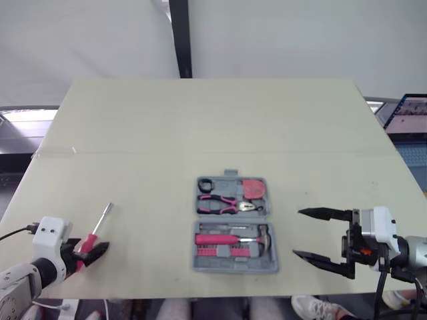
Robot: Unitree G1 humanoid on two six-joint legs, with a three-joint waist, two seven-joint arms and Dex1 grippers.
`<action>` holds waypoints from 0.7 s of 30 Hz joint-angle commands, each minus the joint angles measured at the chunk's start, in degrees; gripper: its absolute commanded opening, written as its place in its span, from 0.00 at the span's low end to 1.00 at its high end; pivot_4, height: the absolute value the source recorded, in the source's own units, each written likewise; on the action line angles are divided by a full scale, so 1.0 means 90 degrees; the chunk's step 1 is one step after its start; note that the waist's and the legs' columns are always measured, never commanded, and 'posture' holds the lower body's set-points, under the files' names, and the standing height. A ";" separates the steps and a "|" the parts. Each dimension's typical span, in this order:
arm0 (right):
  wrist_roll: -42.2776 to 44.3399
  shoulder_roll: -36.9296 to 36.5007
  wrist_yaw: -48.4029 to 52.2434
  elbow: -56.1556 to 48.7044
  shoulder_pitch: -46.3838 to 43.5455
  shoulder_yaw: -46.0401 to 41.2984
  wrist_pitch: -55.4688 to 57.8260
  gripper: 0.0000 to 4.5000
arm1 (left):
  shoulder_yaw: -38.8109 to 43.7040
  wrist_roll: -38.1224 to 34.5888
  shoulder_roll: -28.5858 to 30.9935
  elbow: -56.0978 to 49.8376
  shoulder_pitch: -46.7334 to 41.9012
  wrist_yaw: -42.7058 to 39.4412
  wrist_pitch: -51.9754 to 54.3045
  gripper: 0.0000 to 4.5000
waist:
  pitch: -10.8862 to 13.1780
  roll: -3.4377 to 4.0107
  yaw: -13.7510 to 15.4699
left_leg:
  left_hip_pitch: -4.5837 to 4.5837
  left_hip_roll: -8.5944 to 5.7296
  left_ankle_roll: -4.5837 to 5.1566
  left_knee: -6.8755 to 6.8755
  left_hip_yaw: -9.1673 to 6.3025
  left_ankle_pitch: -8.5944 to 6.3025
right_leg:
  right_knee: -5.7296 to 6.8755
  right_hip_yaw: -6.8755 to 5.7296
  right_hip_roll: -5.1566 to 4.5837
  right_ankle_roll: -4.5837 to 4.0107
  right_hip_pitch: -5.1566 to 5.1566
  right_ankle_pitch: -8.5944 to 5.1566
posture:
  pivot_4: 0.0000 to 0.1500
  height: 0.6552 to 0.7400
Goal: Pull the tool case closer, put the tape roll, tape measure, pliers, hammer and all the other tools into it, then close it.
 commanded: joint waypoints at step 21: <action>0.0106 -0.0089 -0.0093 -0.0328 0.0200 -0.0406 0.0044 0.99 | -0.0642 0.0788 0.0139 0.1035 -0.0616 -0.0531 -0.0903 1.00 | -0.0001 0.0007 0.0077 | 0.0004 0.0000 -0.0005 0.0002 -0.0001 0.0003 | 0.0020 0.0000 0.0000 0.0000 -0.0002 0.0000 | 1.00 1.00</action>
